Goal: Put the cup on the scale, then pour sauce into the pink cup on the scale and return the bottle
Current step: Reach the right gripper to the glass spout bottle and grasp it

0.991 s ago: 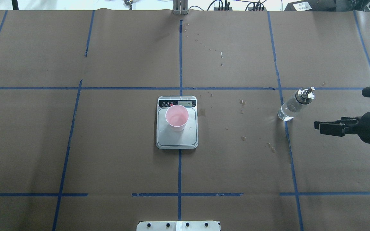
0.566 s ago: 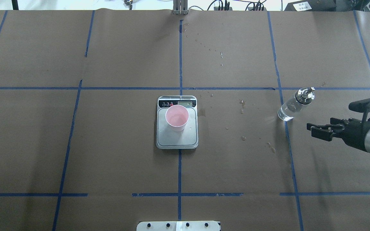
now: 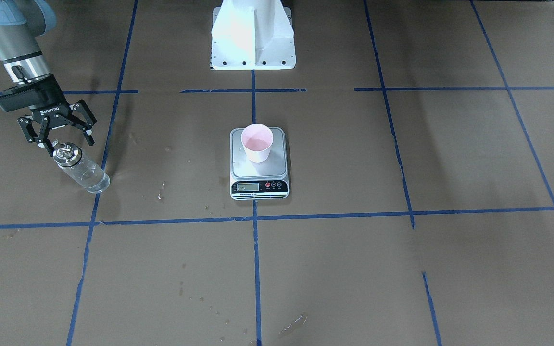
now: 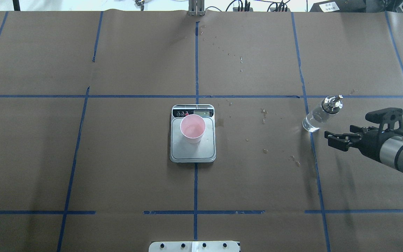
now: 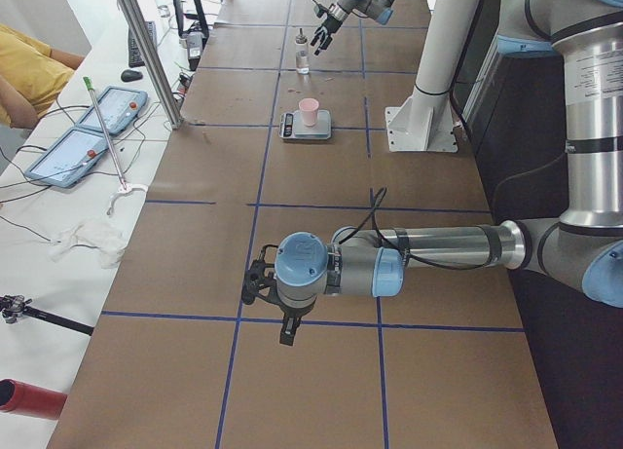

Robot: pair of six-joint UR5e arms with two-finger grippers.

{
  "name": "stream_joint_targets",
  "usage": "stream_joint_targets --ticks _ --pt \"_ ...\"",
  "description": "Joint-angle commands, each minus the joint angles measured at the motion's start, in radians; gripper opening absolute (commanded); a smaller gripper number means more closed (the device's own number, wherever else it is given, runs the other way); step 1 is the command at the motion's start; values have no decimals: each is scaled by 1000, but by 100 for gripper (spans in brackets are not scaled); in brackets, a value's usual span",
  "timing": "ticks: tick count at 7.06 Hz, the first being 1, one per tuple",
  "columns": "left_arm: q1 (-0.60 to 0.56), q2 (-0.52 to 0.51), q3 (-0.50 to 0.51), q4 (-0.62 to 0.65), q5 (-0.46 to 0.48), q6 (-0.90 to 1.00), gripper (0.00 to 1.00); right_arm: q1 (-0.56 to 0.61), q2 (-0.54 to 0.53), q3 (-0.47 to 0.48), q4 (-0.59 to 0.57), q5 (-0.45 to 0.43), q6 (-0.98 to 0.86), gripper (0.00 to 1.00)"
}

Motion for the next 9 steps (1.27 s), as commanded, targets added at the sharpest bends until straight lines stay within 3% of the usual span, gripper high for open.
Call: stream_joint_targets --ticks 1,3,9 --pt "0 3 0 -1 0 0 100 -17 34 -32 -1 -39 -8 100" --pt "0 6 0 -1 0 0 100 -17 117 -106 -1 -82 -37 100" --pt "2 9 0 -4 -1 0 100 -8 137 -103 4 -141 -103 100"
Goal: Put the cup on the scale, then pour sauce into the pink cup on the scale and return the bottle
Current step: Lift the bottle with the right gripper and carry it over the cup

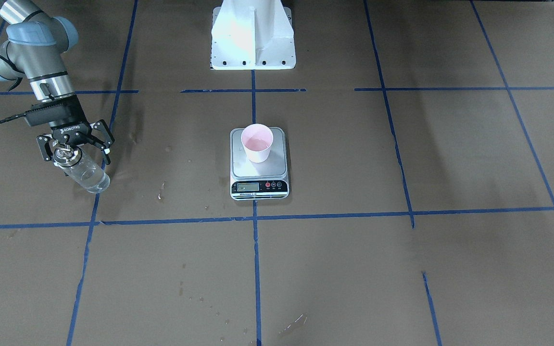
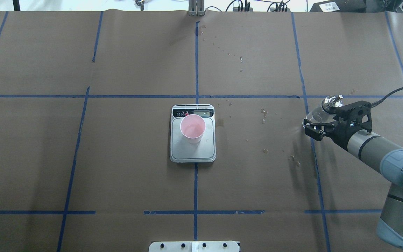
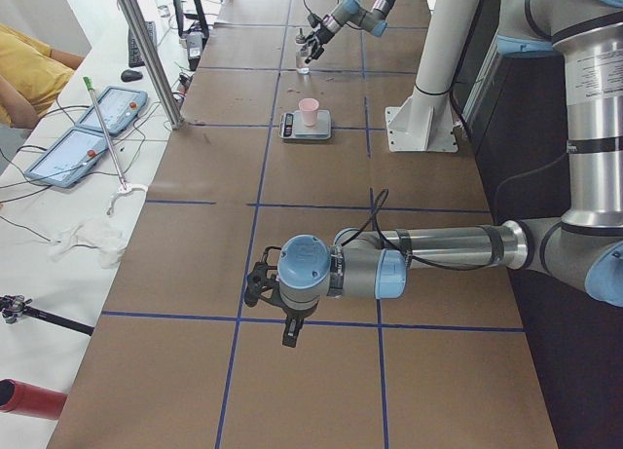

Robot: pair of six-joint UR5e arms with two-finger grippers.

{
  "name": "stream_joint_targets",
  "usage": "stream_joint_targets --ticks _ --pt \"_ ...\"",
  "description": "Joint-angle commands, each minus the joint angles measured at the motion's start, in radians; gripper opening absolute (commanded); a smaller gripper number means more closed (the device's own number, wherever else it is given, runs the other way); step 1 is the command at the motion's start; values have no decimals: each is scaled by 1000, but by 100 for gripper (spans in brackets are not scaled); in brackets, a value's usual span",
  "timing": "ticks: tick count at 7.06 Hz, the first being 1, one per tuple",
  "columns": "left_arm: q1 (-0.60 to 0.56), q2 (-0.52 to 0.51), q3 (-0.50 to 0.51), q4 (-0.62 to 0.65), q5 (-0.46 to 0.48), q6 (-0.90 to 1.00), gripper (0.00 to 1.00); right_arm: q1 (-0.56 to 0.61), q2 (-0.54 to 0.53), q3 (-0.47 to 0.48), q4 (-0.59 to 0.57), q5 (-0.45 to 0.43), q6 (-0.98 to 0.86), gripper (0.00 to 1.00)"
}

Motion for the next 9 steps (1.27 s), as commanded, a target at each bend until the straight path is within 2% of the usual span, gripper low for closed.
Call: stream_joint_targets --ticks 1,3,4,5,7,9 --pt "1 0 0 0 0 1 100 3 3 0 0 -31 -25 100" --pt "1 0 0 0 0 0 100 3 3 0 0 -48 -26 100" --pt "1 0 0 0 0 1 100 3 4 2 2 -54 -25 90" --pt "1 0 0 0 0 1 100 4 13 -1 11 -72 -26 1" --pt "1 0 0 0 0 1 100 6 12 12 14 -91 -28 0" --pt "1 0 0 -2 -2 1 100 9 10 70 2 -106 -221 0"
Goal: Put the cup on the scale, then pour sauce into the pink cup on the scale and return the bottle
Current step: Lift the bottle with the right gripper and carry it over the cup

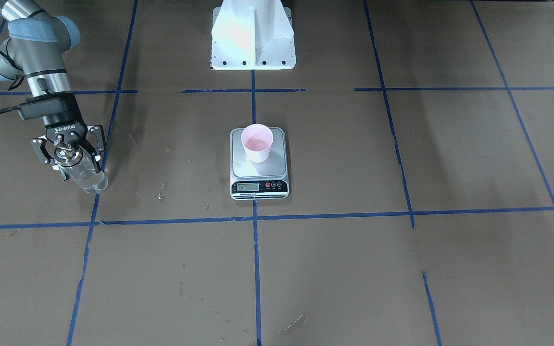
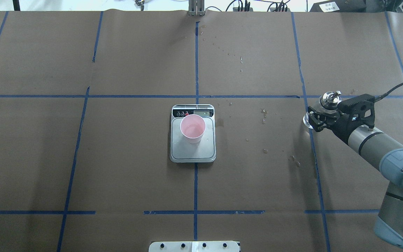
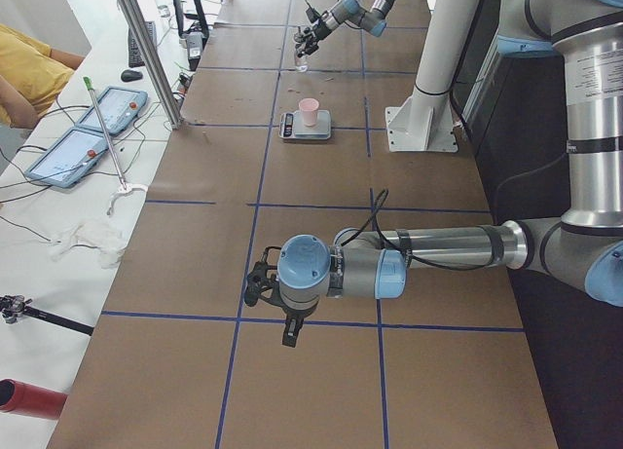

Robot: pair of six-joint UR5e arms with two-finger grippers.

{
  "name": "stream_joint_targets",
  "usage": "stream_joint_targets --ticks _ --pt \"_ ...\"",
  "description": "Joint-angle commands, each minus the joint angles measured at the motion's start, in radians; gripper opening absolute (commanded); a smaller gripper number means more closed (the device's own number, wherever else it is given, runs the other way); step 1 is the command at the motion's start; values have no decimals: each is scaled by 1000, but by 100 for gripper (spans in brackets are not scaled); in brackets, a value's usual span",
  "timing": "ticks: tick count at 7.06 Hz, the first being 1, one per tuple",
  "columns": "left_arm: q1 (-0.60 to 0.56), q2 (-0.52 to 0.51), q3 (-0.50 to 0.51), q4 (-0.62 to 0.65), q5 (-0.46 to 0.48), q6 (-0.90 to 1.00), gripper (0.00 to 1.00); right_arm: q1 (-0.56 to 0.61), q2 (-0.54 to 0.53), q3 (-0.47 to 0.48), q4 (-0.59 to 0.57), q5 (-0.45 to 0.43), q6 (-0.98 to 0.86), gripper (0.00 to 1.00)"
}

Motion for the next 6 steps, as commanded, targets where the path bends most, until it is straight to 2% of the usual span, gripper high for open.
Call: stream_joint_targets --ticks 1,2,3,4,5,6 --pt "0 0 0 0 -1 0 100 7 2 62 -11 -10 -145 0" --pt "0 0 0 0 -1 0 100 19 12 73 -15 -9 -271 0" --pt "0 0 2 0 -1 0 100 39 62 85 -95 -7 -377 0" --pt "0 0 2 0 -1 0 100 33 105 105 -175 -13 -386 0" --pt "0 0 2 0 -1 -2 100 33 191 113 -312 -21 -390 0" --pt "0 0 2 0 0 -2 100 -15 286 110 -473 -104 -440 0"
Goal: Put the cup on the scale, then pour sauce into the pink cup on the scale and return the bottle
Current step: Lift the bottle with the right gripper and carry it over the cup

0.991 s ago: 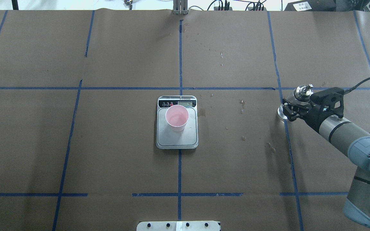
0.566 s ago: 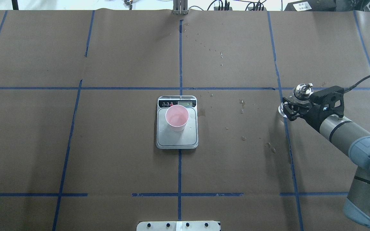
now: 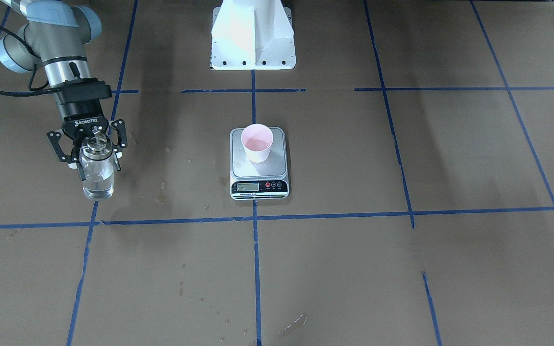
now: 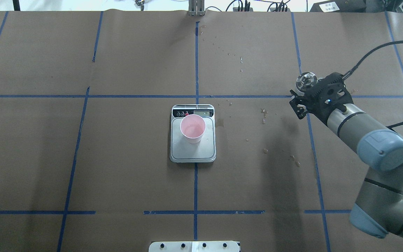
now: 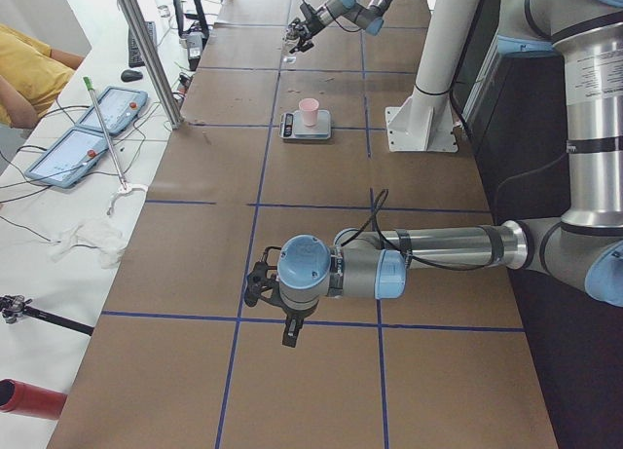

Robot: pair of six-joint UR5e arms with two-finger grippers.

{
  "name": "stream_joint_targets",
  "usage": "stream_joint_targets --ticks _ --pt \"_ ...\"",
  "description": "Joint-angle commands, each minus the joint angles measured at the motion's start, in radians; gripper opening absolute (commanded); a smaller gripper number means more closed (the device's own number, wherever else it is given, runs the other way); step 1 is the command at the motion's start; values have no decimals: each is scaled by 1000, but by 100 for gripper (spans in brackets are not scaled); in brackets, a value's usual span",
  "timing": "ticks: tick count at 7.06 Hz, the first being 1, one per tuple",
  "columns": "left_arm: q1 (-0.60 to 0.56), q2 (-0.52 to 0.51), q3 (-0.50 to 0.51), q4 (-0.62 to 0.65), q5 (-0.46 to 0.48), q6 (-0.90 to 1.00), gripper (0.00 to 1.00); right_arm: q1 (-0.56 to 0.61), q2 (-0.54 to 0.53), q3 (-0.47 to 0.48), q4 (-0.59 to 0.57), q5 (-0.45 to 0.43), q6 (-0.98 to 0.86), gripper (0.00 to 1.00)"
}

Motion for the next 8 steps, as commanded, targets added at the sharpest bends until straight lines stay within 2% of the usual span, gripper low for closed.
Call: stream_joint_targets --ticks 1,3,4,5,6,8 --pt "0 0 0 0 0 -1 100 -124 215 2 -377 -245 -140 0" --pt "0 0 0 0 1 -1 100 -269 396 -20 -800 -503 -165 0" --pt "0 0 2 1 1 -1 100 -318 397 -23 -839 -602 -167 0" --pt "0 0 3 2 1 -1 100 -337 395 -37 -848 -624 -170 0" --pt "0 0 6 2 1 -1 100 -355 407 -75 -901 -734 -258 0" --pt "0 2 8 3 1 -1 100 -354 417 -87 -906 -774 -317 0"
